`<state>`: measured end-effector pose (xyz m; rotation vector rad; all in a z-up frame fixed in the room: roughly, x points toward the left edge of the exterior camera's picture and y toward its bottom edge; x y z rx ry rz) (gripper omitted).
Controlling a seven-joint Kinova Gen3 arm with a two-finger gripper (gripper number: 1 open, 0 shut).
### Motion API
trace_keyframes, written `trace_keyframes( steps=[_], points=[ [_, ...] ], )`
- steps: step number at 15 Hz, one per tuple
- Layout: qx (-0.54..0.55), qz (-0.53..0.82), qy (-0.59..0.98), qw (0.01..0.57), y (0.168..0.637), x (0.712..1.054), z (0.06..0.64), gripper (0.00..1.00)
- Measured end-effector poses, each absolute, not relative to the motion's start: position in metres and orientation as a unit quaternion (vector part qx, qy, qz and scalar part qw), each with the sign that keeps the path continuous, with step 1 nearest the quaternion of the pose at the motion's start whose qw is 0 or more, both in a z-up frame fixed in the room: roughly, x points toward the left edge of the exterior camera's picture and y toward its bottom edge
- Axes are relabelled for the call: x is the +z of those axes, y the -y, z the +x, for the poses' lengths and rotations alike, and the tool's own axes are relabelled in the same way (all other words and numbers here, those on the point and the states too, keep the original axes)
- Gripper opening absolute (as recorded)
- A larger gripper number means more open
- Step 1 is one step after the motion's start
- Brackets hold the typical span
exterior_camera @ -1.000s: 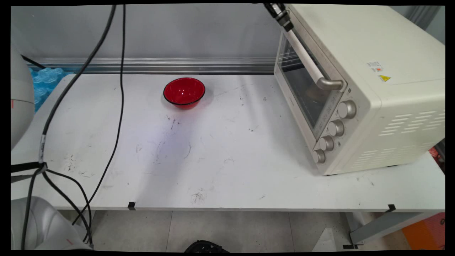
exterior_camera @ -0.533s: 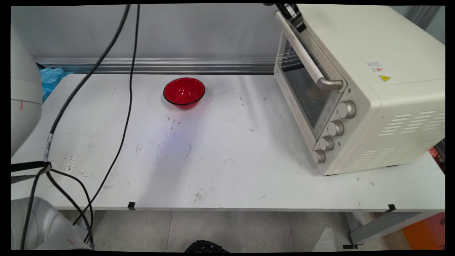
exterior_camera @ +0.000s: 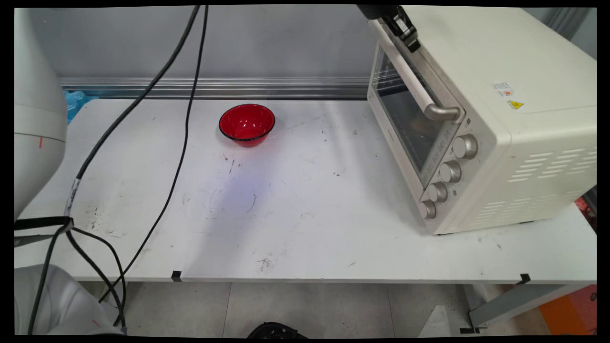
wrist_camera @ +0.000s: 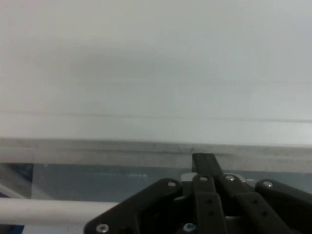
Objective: Open the oven
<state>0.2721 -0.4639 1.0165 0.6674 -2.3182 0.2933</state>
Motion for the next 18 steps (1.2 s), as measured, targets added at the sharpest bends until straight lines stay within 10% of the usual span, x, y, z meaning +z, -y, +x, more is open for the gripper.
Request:
trace_keyframes(
  steps=[18],
  points=[
    [0.107,0.274,0.899,0.324,0.46,0.99,0.28,0.0]
  ],
)
